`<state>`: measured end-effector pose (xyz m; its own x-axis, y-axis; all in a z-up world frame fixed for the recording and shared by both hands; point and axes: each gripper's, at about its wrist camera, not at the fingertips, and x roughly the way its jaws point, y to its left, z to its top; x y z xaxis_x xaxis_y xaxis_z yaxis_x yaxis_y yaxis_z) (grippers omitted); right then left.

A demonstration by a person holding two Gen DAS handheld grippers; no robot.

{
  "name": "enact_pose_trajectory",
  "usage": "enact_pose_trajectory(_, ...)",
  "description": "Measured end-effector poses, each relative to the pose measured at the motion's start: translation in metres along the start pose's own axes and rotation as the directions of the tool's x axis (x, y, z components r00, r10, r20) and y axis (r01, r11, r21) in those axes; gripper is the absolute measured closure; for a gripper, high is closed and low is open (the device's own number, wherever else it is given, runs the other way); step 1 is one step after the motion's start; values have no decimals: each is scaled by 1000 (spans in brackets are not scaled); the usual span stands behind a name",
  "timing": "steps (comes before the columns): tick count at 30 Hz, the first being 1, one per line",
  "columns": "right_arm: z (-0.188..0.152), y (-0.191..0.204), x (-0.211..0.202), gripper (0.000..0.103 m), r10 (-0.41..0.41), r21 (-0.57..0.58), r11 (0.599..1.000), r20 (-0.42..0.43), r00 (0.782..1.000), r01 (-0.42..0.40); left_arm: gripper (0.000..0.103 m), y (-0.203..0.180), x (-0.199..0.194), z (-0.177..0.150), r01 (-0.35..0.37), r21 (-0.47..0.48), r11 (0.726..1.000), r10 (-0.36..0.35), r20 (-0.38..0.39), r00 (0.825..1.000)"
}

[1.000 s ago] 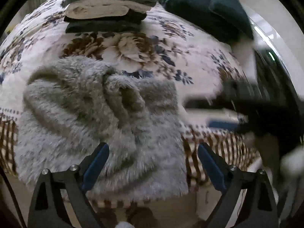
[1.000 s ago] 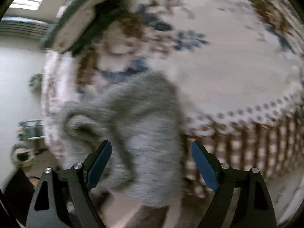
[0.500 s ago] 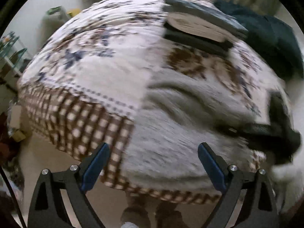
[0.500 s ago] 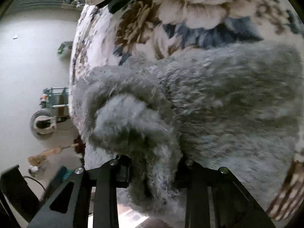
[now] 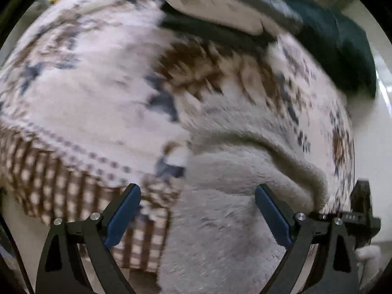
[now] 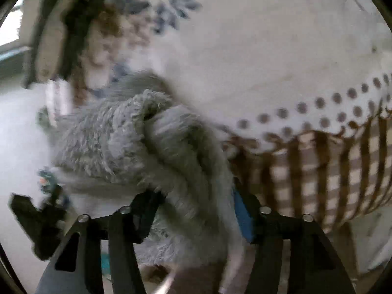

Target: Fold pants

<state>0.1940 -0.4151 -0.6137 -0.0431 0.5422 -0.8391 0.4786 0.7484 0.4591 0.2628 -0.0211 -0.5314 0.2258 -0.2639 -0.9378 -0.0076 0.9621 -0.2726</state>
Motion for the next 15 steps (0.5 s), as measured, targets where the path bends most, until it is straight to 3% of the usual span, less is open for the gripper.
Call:
enact_pose_trajectory(3, -6, 24, -36, 42, -47, -92, 994, 148, 988, 61, 8, -7, -3, 2, -12, 19, 1000, 12, -9, 1000)
enact_pose_trajectory(4, -10, 40, -53, 36, -52, -143, 986, 215, 975, 84, 8, -9, -10, 5, -16, 31, 999, 16, 5, 1000)
enact_pose_trajectory(6, -16, 74, -72, 23, 0, -258, 964, 270, 963, 72, 8, -12, -23, 14, -38, 54, 998, 35, 48, 998)
enact_pose_trajectory(8, -7, 102, -70, 23, 27, -321, 946, 239, 971, 53, 8, -15, -25, 23, -51, 77, 996, 46, 62, 997)
enact_pose_trajectory(11, 25, 149, -49, 23, 123, -391, 918, 104, 987, -73, 8, -21, -14, 29, -62, 121, 991, 58, 34, 998)
enact_pose_trajectory(15, 51, 214, 2, 23, 73, -530, 844, -46, 996, -86, 8, -23, 5, 17, -54, 135, 989, 57, -18, 998)
